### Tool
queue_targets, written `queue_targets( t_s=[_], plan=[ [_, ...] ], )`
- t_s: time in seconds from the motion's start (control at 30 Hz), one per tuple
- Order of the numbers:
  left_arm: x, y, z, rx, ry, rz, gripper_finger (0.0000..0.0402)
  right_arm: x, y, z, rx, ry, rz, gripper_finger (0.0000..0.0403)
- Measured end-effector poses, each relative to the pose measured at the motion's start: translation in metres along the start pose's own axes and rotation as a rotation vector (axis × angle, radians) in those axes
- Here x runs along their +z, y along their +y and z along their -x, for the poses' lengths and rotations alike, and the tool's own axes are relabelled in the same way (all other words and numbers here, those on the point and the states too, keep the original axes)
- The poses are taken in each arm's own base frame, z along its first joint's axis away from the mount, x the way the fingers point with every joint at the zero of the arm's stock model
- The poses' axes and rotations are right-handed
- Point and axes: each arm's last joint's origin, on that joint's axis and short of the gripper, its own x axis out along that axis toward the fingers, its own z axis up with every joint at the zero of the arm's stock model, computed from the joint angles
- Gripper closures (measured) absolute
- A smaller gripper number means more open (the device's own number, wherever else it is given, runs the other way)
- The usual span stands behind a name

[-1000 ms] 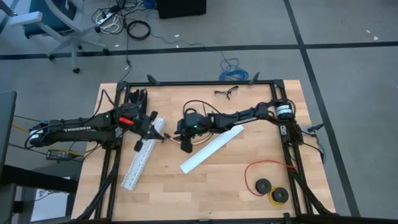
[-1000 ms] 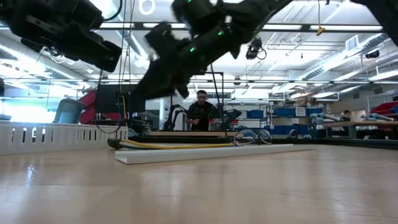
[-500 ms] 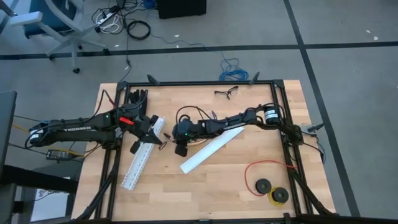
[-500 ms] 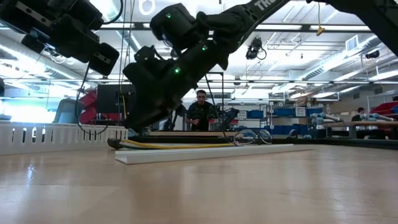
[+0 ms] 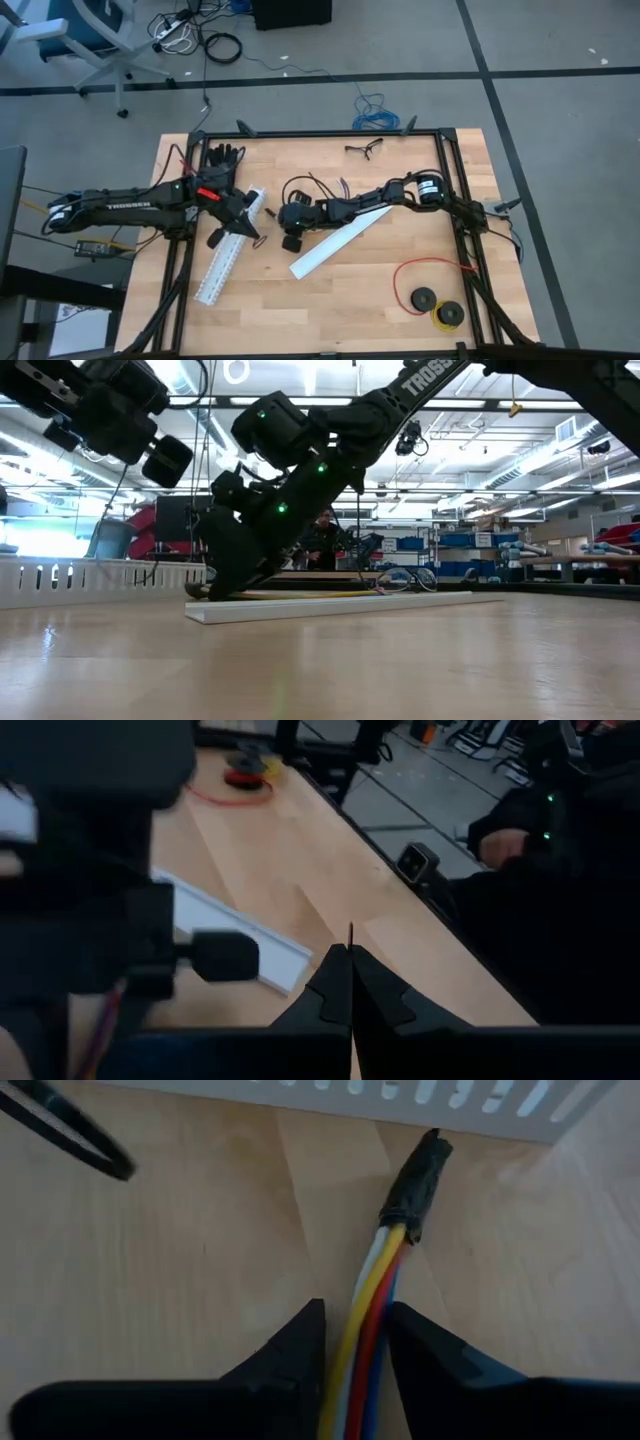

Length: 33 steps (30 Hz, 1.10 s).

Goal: Ziptie cables
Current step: Wrap the cables together using a zip tie

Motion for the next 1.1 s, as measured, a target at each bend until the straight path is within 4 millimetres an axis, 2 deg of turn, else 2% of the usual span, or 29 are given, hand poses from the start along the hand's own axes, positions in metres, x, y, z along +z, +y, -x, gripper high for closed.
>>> queue_targets(
  t_s=[0.23,0.4,0.57,0.8,0.97,1.1],
  plan=[
    [0.000,0.013,-0.015,-0.100,-0.009,0.021,0.0402,-0.004,-0.007,0.002,-0.005,0.085,0.092,0.0391],
    [0.002,0.023,-0.025,-0.164,-0.048,0.012,0.0402,-0.004,-0.008,0.008,0.064,0.126,0.176,0.0396],
    [0.004,0.032,-0.035,-0.251,-0.073,-0.008,0.0402,-0.004,-0.010,0.028,0.070,0.254,0.242,0.0400],
    [0.007,0.071,-0.038,-0.194,-0.060,-0.038,0.0402,-0.003,-0.018,0.056,-0.029,0.362,0.265,0.0401],
    [-0.001,0.101,-0.030,-0.118,-0.016,-0.031,0.0402,-0.023,-0.023,0.068,-0.062,0.401,0.219,0.0402],
    [-0.004,0.116,-0.026,-0.028,0.021,-0.108,0.0402,-0.035,-0.025,0.082,-0.085,0.361,0.186,0.0402]
  ],
)
